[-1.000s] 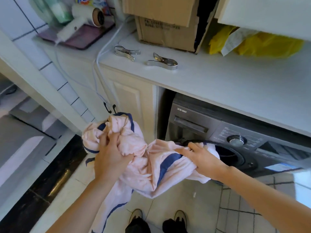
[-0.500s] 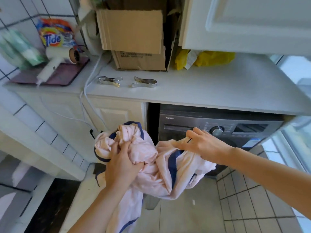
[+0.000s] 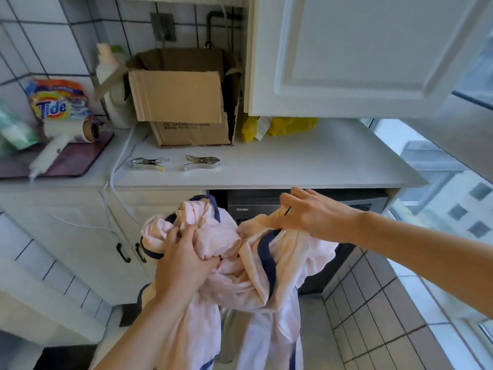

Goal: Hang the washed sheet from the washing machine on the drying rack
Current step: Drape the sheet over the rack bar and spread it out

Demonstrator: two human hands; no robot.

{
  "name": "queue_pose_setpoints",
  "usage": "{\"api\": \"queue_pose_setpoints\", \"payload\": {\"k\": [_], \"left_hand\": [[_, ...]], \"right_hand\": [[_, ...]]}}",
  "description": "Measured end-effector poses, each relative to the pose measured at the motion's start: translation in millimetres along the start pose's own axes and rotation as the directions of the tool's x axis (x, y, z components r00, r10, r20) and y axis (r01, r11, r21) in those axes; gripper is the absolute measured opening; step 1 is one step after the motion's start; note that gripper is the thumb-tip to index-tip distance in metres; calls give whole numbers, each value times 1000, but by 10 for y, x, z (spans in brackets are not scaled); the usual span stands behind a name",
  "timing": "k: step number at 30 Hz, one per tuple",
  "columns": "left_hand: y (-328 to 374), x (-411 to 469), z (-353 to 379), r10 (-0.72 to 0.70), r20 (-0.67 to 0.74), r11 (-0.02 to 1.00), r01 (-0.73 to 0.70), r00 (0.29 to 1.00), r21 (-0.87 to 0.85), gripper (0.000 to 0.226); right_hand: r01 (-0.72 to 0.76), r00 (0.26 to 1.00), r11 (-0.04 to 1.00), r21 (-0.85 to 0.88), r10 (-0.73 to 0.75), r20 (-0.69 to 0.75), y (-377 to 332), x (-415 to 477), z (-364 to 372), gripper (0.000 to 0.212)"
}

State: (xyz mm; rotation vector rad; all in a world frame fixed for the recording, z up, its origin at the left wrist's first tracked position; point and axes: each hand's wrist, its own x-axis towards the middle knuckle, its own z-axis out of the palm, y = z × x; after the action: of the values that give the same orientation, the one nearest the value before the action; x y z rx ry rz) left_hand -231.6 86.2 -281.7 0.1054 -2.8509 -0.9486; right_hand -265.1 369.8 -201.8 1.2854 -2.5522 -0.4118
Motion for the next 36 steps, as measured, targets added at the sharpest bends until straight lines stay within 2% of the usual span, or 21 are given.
{"api": "queue_pose_setpoints", "payload": {"k": [7, 10, 23, 29, 33, 36], "left_hand": [[157, 142, -344, 154, 40, 988, -153, 987, -22, 70], [292, 199, -475, 212, 54, 977, -210, 976, -35, 68], [1293, 321, -792, 452, -21, 887, -452, 892, -92, 72], [1862, 406, -910, 485, -10, 859, -479, 874, -180, 84], [2256, 512, -1021, 458, 74, 853, -414, 886, -319, 79], [2568, 586, -1097, 437, 72, 844, -380, 897, -379, 72]], "right_hand": [[-40, 999, 978, -205, 34, -36, 6, -75, -607, 57], [-35, 999, 953, -301, 37, 3, 32, -155, -881, 49], [-96, 976, 815, -572, 191, 108, 242, -818, -2063, 48], [-104, 955, 736, -669, 262, 140, 580, -1107, -2518, 51], [-220, 926, 679, -700, 371, 69, 818, -1360, -2757, 53], [-284, 891, 626, -726, 452, 41, 989, -1576, -2894, 52]]}}
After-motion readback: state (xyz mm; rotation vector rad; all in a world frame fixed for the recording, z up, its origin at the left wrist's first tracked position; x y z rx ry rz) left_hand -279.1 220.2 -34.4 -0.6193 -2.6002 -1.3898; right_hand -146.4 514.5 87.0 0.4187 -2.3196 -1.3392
